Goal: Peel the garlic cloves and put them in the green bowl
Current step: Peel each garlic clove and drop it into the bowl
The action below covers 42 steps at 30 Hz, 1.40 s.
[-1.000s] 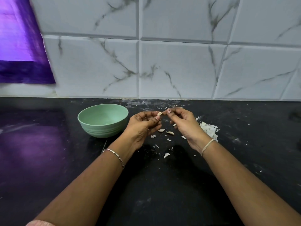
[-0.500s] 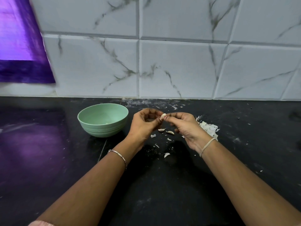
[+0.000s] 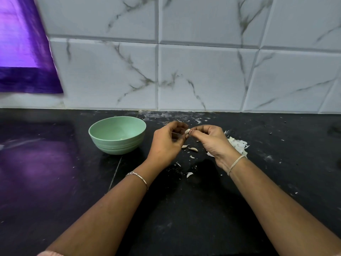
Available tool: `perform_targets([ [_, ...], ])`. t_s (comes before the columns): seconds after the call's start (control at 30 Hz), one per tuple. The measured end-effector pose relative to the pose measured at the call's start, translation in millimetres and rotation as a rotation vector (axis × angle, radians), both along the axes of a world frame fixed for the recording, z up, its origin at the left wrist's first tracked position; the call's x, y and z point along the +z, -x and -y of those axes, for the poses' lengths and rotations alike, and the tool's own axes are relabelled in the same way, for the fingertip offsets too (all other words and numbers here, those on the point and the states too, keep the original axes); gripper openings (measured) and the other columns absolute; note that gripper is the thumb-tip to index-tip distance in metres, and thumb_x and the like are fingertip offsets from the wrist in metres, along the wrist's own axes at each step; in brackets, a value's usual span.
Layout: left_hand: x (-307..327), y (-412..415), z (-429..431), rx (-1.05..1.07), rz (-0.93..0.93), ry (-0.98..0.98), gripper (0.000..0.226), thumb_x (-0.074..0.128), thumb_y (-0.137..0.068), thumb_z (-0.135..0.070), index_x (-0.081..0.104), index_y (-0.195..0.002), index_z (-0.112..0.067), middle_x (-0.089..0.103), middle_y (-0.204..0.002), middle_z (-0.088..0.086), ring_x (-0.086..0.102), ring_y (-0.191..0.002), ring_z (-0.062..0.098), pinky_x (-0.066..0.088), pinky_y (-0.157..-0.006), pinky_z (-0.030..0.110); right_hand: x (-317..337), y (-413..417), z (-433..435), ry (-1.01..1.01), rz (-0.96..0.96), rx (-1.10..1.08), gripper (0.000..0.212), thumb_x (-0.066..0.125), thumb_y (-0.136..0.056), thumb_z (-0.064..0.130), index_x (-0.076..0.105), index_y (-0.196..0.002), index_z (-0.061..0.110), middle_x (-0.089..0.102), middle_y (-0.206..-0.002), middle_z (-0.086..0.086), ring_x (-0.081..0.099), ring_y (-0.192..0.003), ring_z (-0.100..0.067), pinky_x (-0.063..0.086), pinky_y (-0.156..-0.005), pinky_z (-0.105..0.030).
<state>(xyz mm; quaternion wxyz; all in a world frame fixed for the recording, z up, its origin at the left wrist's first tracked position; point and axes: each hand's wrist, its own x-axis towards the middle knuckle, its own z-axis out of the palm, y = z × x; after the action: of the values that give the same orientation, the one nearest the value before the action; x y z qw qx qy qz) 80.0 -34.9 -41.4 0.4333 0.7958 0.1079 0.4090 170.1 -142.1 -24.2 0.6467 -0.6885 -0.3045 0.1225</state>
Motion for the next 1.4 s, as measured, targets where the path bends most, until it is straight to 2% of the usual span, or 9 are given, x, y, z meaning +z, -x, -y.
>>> perform_targets([
  [0.43, -4.1, -3.7, -1.4, 0.027, 0.031, -0.026, 0.027, 0.071, -0.086, -0.007, 0.061, -0.08, -0.031, 0.066, -0.077, -0.017, 0.063, -0.073, 0.005, 0.055, -0.07, 0.023, -2.2, 0.0, -3.5, 0.069, 0.056, -0.046, 0.006, 0.07, -0.083, 0.013, 0.071, -0.08, 0.008, 0.06, -0.066, 0.002, 0.051, -0.061, -0.006, 0.042, -0.056, -0.013],
  [0.63, 5.8, -2.5, -3.7, -0.137, 0.178, 0.428, 0.015, 0.062, -0.09, 0.002, 0.06, -0.091, -0.012, 0.068, -0.087, 0.005, 0.065, -0.067, 0.011, 0.058, -0.065, 0.022, 1.0, -21.8, 12.3, 0.633, 0.677, -0.31, 0.005, 0.064, -0.085, 0.035, 0.067, -0.084, 0.032, 0.06, -0.103, 0.008, 0.055, -0.103, -0.017, 0.035, -0.091, -0.037],
  [0.73, 4.0, 0.5, -3.0, -0.225, 0.123, 0.647, 0.008, 0.061, -0.092, -0.001, 0.062, -0.1, -0.002, 0.072, -0.084, 0.005, 0.064, -0.066, 0.011, 0.057, -0.066, 0.023, 11.9, -37.1, 30.8, 0.717, 0.656, -0.321, 0.013, 0.061, -0.091, 0.04, 0.07, -0.099, 0.037, 0.054, -0.12, 0.002, 0.051, -0.117, -0.022, 0.034, -0.098, -0.042],
  [0.83, 0.7, 1.2, -3.4, -0.281, 0.076, 0.763, 0.017, 0.059, -0.093, -0.003, 0.062, -0.109, 0.002, 0.071, -0.088, 0.006, 0.063, -0.066, 0.01, 0.057, -0.065, 0.023, 13.4, -49.0, 44.1, 0.772, 0.635, -0.376, 0.007, 0.067, -0.086, 0.039, 0.073, -0.087, 0.034, 0.06, -0.111, 0.005, 0.055, -0.11, -0.021, 0.035, -0.095, -0.041],
  [0.97, 1.7, 1.5, -2.9, -0.318, 0.04, 0.828, 0.014, 0.059, -0.093, -0.003, 0.064, -0.106, -0.004, 0.072, -0.088, 0.006, 0.065, -0.068, 0.012, 0.059, -0.072, 0.028, 9.7, -56.5, 50.0, 0.734, 0.583, -0.405, 0.015, 0.079, -0.073, 0.023, 0.066, -0.065, 0.024, 0.065, -0.074, 0.012, 0.063, -0.087, -0.017, 0.044, -0.087, -0.036],
  [1.03, 2.1, 1.5, -2.1, -0.333, 0.036, 0.855, 0.013, 0.058, -0.093, -0.003, 0.065, -0.104, -0.006, 0.072, -0.085, 0.005, 0.065, -0.067, 0.012, 0.059, -0.073, 0.029, 9.3, -58.4, 50.8, 0.689, 0.571, -0.383, 0.022, 0.08, -0.068, 0.015, 0.06, -0.062, 0.021, 0.062, -0.068, 0.01, 0.062, -0.077, -0.018, 0.045, -0.072, -0.03],
  [1.1, 2.5, 2.0, -1.4, -0.351, 0.026, 0.875, 0.014, 0.059, -0.093, -0.002, 0.066, -0.104, -0.007, 0.071, -0.083, 0.004, 0.065, -0.069, 0.014, 0.059, -0.074, 0.029, 6.8, -61.7, 48.6, 0.639, 0.609, -0.35, 0.023, 0.075, -0.071, 0.008, 0.058, -0.065, 0.021, 0.061, -0.069, 0.009, 0.061, -0.074, -0.019, 0.042, -0.065, -0.027],
  [1.23, 1.1, 2.4, -0.3, -0.349, 0.003, 0.861, 0.017, 0.06, -0.091, 0.001, 0.067, -0.106, -0.004, 0.065, -0.082, 0.006, 0.066, -0.069, 0.013, 0.06, -0.076, 0.03, 0.5, -58.2, 35.2, 0.43, 0.623, -0.236, 0.019, 0.054, -0.092, 0.007, 0.065, -0.09, 0.022, 0.07, -0.074, 0.011, 0.065, -0.075, -0.011, 0.053, -0.077, -0.033],
  [1.4, 0.8, 2.1, -0.2, -0.32, 0.029, 0.862, 0.023, 0.065, -0.086, 0.004, 0.065, -0.109, 0.001, 0.067, -0.083, 0.009, 0.066, -0.068, 0.014, 0.061, -0.071, 0.029, -2.6, -33.5, 14.0, 0.174, 0.416, -0.072, 0.006, 0.07, -0.089, 0.022, 0.073, -0.088, 0.017, 0.069, -0.073, 0.006, 0.06, -0.064, -0.007, 0.051, -0.067, -0.027],
])
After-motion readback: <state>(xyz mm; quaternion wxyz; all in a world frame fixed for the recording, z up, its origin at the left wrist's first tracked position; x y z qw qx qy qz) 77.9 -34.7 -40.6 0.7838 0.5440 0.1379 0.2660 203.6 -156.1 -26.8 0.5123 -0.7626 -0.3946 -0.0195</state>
